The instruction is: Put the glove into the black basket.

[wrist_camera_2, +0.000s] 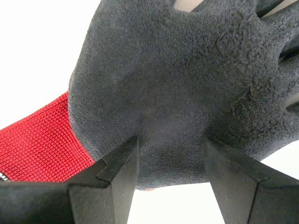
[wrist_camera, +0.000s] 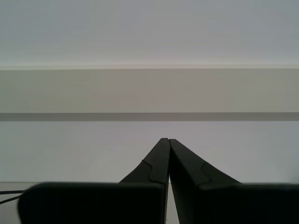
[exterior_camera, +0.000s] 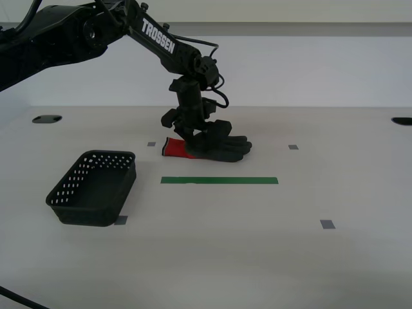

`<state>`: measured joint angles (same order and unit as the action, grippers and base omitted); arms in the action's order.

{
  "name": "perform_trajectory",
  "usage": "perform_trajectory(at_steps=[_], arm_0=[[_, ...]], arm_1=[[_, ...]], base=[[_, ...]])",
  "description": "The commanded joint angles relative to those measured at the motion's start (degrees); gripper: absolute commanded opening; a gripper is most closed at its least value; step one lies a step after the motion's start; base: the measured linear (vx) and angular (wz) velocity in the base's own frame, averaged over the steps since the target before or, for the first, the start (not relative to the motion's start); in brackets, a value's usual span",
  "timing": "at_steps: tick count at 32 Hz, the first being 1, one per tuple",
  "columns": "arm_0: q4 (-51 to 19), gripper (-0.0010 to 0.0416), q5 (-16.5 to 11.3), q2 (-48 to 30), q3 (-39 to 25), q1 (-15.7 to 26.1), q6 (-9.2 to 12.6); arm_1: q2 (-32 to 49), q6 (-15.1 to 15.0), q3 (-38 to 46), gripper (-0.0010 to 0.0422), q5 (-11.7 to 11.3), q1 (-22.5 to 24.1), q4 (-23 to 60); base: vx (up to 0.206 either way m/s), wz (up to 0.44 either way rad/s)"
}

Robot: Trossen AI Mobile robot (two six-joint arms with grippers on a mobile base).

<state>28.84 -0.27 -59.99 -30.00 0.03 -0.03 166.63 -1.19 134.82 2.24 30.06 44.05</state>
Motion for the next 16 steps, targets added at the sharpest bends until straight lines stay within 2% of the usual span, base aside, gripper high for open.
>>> perform_trajectory(at_steps=[1,2,6,10,13,16], arm_0=[[0.09,0.0001,0.09,-0.02,-0.04,0.02,0.00],[0.07,0.0000,0.09,-0.02,-0.04,0.00,0.00],[0.07,0.0001,0.11,-0.02,-0.04,0.02,0.00],[0.00,0.0001,0.09,-0.02,-0.04,0.02,0.00],[-0.04,0.0001,0.11,-0.02,-0.04,0.02,0.00],[-0.11,0.0001,0.11,-0.02,-0.04,0.02,0.00]], arm_1=[[-0.04,0.07,0.22,0.0184,0.42,0.07,0.04],[-0.22,0.07,0.22,0.0187,0.68,0.13,-0.22],[-1.36,0.15,0.20,0.0192,4.48,0.39,1.57],[-2.60,0.13,0.22,0.0193,5.53,1.79,3.37],[-2.97,1.97,0.22,0.0192,9.31,3.43,3.39],[-2.80,2.80,0.17,0.0192,8.98,4.39,3.10]], base=[[0.000,0.000],[0.000,0.000],[0.000,0.000],[0.000,0.000],[0.000,0.000],[0.000,0.000]])
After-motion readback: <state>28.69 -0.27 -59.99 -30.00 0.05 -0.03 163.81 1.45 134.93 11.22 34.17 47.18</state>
